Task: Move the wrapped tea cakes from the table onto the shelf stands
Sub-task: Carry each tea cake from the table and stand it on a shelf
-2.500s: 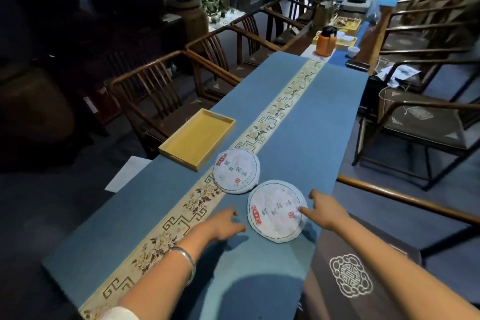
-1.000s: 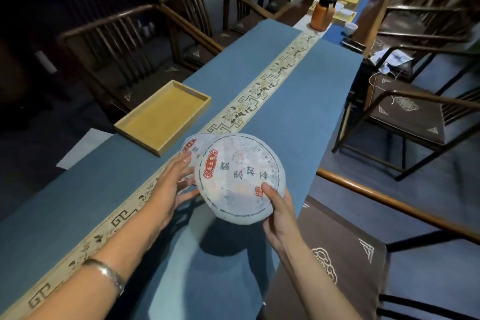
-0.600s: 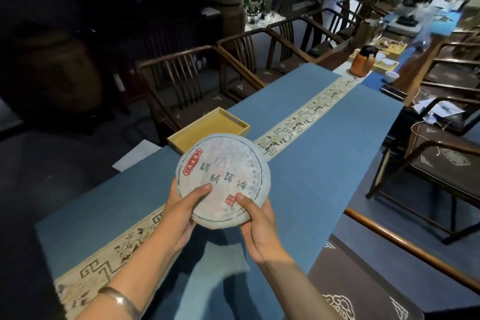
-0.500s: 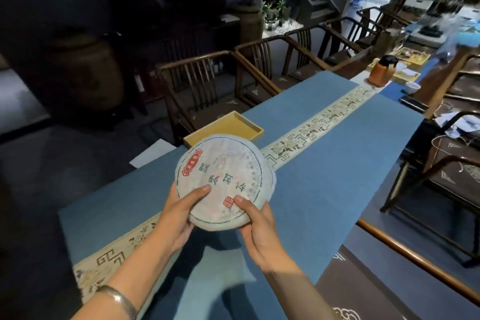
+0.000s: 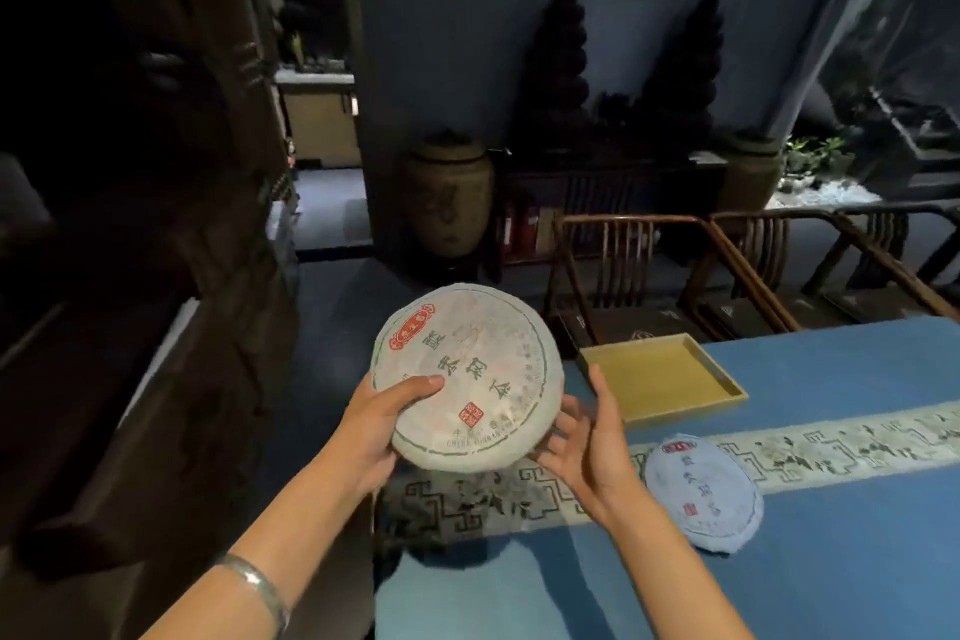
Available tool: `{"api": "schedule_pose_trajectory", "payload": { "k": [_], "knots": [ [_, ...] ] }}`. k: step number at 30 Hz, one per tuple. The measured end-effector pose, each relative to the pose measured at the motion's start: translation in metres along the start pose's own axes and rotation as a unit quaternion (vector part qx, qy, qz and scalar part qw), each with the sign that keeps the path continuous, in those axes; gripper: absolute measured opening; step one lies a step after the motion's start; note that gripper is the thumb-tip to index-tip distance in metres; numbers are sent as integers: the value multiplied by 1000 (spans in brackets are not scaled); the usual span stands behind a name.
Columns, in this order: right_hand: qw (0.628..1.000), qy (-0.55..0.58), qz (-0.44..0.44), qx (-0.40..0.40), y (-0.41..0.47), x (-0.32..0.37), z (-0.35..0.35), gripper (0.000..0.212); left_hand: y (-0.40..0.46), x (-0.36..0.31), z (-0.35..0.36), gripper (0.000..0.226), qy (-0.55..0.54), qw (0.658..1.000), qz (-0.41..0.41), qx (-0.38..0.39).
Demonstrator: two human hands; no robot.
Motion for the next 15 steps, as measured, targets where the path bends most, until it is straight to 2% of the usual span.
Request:
{"api": "schedule_pose_trajectory", "payload": {
  "k": [2,6,7,11,13,15],
  "knots": [
    [999,-45,-22,-18,6,18,31,79,-9,-45,-34,65,12,998,54,-34],
    [984,-133,-69,96,13,13,160,78,-36,-119,-108,65,5,986,133,-104],
    [980,-134,-71,131,13,4,196,76,-44,-134,-128,63,0,982,148,-121],
    [965,-99,-67,232,8,-33,324,43,-82,-190,-201,61,27,968,185,-165],
    [952,-91,-70,285,0,-53,385,38,-105,-219,-243,62,40,966,189,-170],
    [938,-57,-33,339,-8,-79,437,40,-126,-247,-280,56,45,967,188,-164]
  ]
}}
Point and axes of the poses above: each hand's wrist, its own y-axis towards the middle knuckle, its own z-axis out of the palm, x = y × z, the point moved 10 cm from there along y, towards the middle knuckle, and after that the axes turned 4 degrees about -y, right-handed, at the moved point
